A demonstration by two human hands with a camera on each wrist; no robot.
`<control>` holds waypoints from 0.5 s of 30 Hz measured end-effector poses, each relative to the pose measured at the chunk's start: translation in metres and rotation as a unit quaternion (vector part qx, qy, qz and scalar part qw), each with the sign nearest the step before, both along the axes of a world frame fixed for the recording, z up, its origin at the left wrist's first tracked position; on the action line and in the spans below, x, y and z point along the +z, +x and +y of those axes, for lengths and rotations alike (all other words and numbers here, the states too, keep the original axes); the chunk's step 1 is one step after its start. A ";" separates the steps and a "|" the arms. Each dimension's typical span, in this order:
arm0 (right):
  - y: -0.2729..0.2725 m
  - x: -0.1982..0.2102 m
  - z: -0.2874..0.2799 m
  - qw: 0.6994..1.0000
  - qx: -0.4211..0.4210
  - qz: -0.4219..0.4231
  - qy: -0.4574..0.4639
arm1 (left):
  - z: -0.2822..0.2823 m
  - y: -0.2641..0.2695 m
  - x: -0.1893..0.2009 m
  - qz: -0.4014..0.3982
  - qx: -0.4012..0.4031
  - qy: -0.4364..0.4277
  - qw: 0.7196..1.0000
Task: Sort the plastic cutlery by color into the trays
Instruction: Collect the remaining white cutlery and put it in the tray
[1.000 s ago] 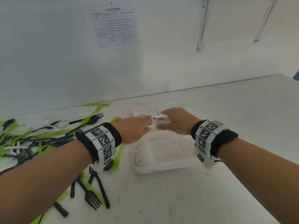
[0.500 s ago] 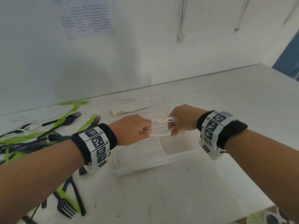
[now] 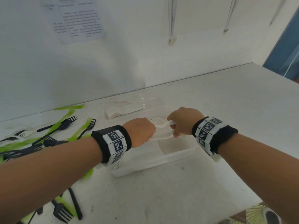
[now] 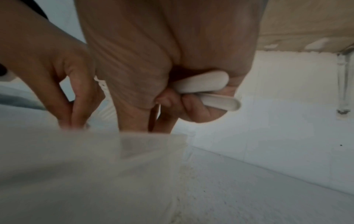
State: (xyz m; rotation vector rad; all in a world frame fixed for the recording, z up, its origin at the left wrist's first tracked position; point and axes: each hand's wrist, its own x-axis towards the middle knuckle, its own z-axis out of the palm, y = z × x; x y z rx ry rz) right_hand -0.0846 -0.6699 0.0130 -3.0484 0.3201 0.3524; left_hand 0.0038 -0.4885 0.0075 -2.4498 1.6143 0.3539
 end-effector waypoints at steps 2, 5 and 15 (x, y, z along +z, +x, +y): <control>0.000 -0.002 0.003 0.999 0.016 -0.018 -0.032 | -0.001 -0.003 -0.001 -0.035 -0.012 0.019 0.999; -0.001 -0.008 0.006 0.999 0.018 -0.018 -0.044 | 0.001 -0.006 0.000 -0.059 -0.028 0.032 0.997; 0.001 -0.002 0.003 0.999 0.024 -0.035 -0.001 | 0.003 -0.001 0.005 0.039 0.042 0.030 0.998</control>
